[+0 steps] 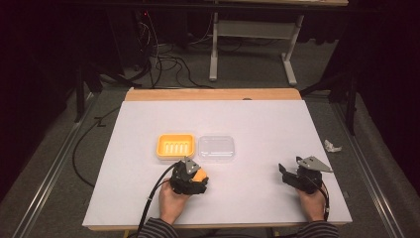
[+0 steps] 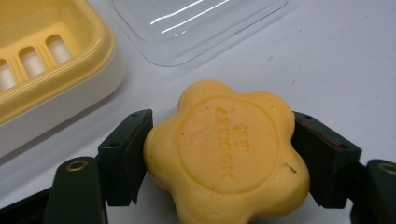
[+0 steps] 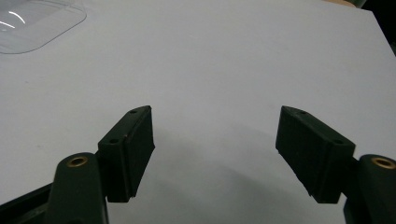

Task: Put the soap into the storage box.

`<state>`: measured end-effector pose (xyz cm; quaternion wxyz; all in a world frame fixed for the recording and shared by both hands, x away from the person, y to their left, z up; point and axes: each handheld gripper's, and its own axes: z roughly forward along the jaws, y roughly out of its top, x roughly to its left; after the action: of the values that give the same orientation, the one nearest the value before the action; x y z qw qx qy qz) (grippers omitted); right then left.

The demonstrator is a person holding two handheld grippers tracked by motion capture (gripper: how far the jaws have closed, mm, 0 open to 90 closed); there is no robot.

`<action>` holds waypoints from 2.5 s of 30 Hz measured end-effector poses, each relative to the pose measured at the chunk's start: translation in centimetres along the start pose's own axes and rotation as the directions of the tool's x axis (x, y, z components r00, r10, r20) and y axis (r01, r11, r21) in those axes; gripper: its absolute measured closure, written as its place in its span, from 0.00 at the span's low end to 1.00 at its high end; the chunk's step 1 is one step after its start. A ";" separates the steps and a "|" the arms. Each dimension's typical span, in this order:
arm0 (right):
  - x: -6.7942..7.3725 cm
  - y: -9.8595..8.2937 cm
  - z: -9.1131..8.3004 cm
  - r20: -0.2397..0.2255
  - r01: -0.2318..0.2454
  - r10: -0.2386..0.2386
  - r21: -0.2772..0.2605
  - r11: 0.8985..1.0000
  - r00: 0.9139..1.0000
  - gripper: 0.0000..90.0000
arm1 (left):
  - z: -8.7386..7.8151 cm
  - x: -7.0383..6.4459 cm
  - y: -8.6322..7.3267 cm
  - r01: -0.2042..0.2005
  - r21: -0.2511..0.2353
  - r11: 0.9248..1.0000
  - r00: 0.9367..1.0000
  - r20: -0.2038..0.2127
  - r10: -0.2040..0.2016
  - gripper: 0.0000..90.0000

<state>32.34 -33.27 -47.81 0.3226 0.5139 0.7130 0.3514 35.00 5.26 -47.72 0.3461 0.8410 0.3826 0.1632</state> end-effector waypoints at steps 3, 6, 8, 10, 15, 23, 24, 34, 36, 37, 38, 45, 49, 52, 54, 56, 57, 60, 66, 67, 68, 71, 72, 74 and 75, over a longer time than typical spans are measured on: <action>0.0 0.0 0.0 0.003 -0.002 0.002 -0.002 1.000 1.000 0.31 | 0.0 0.1 0.0 -0.008 0.004 1.000 1.000 0.008 0.008 0.30; 0.0 0.0 0.0 0.002 -0.007 0.007 -0.003 1.000 1.000 0.31 | 0.0 0.1 0.0 -0.009 0.003 1.000 1.000 0.009 0.009 0.30; 0.0 0.0 0.0 0.001 -0.005 0.005 -0.003 1.000 1.000 0.31 | -0.1 0.2 0.0 -0.007 0.000 1.000 1.000 0.014 0.007 0.30; 0.0 0.0 0.0 0.001 -0.005 0.005 -0.004 1.000 1.000 0.31 | -0.3 0.2 0.1 -0.001 -0.005 1.000 1.000 0.020 0.001 0.30; 0.0 0.0 0.0 0.001 -0.001 0.001 -0.007 1.000 1.000 0.31 | -1.0 0.4 0.3 0.012 -0.031 0.999 1.000 0.019 -0.011 0.30; -0.1 0.0 0.0 0.000 0.001 -0.001 -0.010 1.000 1.000 0.31 | -1.8 0.8 0.4 0.047 -0.060 0.997 0.998 0.046 -0.044 0.30; -0.1 0.0 -0.1 0.001 0.003 -0.003 -0.007 1.000 1.000 0.31 | -1.9 0.9 0.4 0.050 -0.062 0.997 0.998 0.047 -0.047 0.30; 0.0 0.0 -0.1 0.000 0.002 -0.002 -0.009 1.000 1.000 0.31 | -2.8 1.8 0.5 0.075 -0.072 0.995 0.996 0.046 -0.072 0.30; -0.1 0.0 0.0 -0.001 0.006 -0.006 -0.009 1.000 1.000 0.31 | -2.9 1.9 0.5 0.077 -0.073 0.994 0.996 0.045 -0.074 0.30; -0.1 0.0 0.0 -0.002 0.006 -0.006 -0.009 1.000 1.000 0.31 | -3.0 2.0 0.5 0.081 -0.080 0.993 0.996 0.037 -0.079 0.30; -0.1 0.0 0.0 -0.002 0.006 -0.006 -0.009 1.000 1.000 0.31 | -3.1 2.0 0.5 0.082 -0.087 0.993 0.996 0.033 -0.079 0.30; -0.1 0.0 0.0 -0.001 0.006 -0.006 -0.010 1.000 1.000 0.31 | -3.7 2.4 0.6 0.087 -0.098 0.991 0.996 0.021 -0.085 0.30; -0.1 0.0 0.0 -0.002 0.003 -0.003 -0.011 1.000 1.000 0.31 | -3.9 2.6 0.7 0.088 -0.101 0.991 0.996 0.019 -0.087 0.30; -0.1 0.0 0.0 -0.001 0.003 -0.003 -0.010 1.000 1.000 0.31 | -4.0 2.8 1.0 0.088 -0.102 0.991 0.996 0.018 -0.086 0.30; -0.1 0.0 -0.1 -0.001 0.002 -0.002 -0.009 1.000 1.000 0.31 | -4.2 2.9 1.2 0.084 -0.104 0.991 0.996 0.008 -0.084 0.30; -0.1 0.0 0.0 -0.001 0.003 -0.003 -0.010 1.000 1.000 0.31 | -4.3 3.2 1.4 0.087 -0.106 0.991 0.996 0.008 -0.086 0.30; -0.1 0.0 0.0 -0.001 0.003 -0.003 -0.010 1.000 1.000 0.31 | -4.4 3.3 1.5 0.090 -0.108 0.990 0.996 0.008 -0.089 0.30; -0.1 0.0 -0.1 -0.001 0.002 -0.002 -0.009 1.000 1.000 0.31 | -4.7 3.8 1.8 0.096 -0.108 0.990 0.995 0.005 -0.096 0.30; -0.1 0.0 0.0 -0.002 0.003 -0.003 -0.011 1.000 1.000 0.31 | -5.1 4.4 2.3 0.100 -0.112 0.989 0.995 -0.001 -0.101 0.30; -0.1 0.0 0.0 -0.002 0.003 -0.003 -0.011 1.000 1.000 0.31 | -5.1 4.5 2.3 0.106 -0.115 0.988 0.994 0.001 -0.107 0.30; -0.1 0.0 0.0 -0.003 0.003 -0.003 -0.011 1.000 1.000 0.31 | -5.1 4.7 2.4 0.108 -0.116 0.987 0.994 0.000 -0.109 0.30; -0.1 0.0 -0.1 -0.001 0.003 -0.003 -0.009 1.000 1.000 0.31 | -5.2 5.0 2.5 0.118 -0.114 0.987 0.993 0.007 -0.118 0.30; -0.1 0.0 -0.1 0.000 0.003 -0.003 -0.009 1.000 1.000 0.31 | -5.2 5.1 2.6 0.119 -0.113 0.986 0.993 0.007 -0.119 0.30; -0.1 0.0 0.0 -0.001 0.002 -0.002 -0.011 1.000 1.000 0.31 | -5.2 5.2 2.6 0.122 -0.113 0.986 0.993 0.007 -0.122 0.30; 0.0 0.0 -0.1 0.001 0.001 -0.001 -0.009 1.000 1.000 0.31 | -5.3 5.4 2.6 0.131 -0.117 0.984 0.991 0.011 -0.131 0.30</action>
<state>32.28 -33.31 -47.81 0.3254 0.5124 0.7115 0.3540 37.06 10.56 -42.14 0.4054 0.7925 0.4262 0.1611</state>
